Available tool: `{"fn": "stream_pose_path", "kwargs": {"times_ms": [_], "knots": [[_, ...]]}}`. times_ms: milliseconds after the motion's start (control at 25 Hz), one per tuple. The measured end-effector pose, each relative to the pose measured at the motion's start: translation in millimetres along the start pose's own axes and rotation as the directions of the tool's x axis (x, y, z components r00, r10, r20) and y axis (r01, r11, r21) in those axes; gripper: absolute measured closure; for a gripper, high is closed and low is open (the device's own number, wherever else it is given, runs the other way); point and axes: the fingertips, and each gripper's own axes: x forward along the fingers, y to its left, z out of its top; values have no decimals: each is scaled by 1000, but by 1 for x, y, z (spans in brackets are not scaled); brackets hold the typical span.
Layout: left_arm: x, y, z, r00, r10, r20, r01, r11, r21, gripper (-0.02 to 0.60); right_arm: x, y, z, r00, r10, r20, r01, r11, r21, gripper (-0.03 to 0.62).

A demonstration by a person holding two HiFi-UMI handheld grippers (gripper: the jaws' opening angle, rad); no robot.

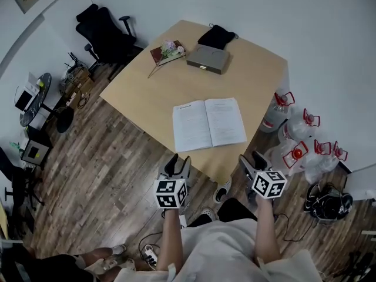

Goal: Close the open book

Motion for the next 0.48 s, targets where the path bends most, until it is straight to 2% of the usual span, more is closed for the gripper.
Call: {"fn": "stream_pose_path", "kwargs": {"times_ms": [240, 480], "knots": [[57, 12, 32, 1000, -6, -18, 7, 999, 34, 396, 51, -25, 37, 1000, 3, 7, -3, 999, 34, 312], [112, 15, 59, 999, 4, -37, -3, 1000, 27, 396, 96, -48, 70, 1000, 23, -17, -22, 999, 50, 312]]}}
